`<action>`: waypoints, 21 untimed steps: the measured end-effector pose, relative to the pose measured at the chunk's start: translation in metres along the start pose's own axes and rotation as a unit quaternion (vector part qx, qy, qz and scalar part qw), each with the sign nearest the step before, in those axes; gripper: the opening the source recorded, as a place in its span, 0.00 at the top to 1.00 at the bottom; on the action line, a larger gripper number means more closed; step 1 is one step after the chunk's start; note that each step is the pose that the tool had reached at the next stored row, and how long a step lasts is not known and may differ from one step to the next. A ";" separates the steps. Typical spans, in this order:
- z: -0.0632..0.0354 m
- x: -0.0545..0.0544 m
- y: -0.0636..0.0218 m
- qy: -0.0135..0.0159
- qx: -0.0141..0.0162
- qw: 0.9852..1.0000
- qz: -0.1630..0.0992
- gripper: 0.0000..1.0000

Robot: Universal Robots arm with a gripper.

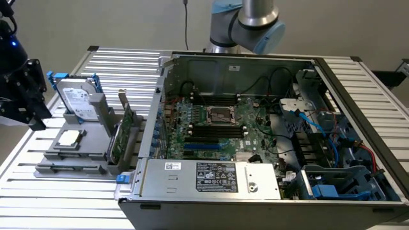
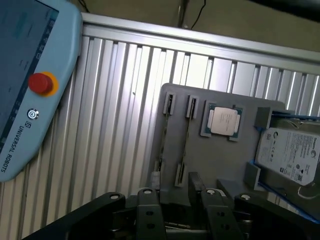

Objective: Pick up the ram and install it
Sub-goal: 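Pick up the ram and move it above insertion slot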

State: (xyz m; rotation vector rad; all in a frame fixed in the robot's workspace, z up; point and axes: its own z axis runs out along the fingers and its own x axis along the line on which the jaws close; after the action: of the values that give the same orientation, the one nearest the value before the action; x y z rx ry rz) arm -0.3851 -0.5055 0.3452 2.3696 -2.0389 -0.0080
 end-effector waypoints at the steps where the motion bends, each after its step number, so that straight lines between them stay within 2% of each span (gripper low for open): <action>1: 0.0012 0.001 0.0009 0.000 0.001 1.000 0.000 0.64; 4: 0.0065 0.004 0.0022 0.000 0.003 1.000 0.000 0.64; 12: 0.0210 0.009 0.0030 0.000 0.003 1.000 0.000 0.64; 21: 0.0375 0.010 0.0017 0.000 0.003 1.000 0.002 0.64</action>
State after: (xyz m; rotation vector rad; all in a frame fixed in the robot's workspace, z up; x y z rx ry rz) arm -0.3858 -0.5157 0.3078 2.3675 -2.0469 -0.0015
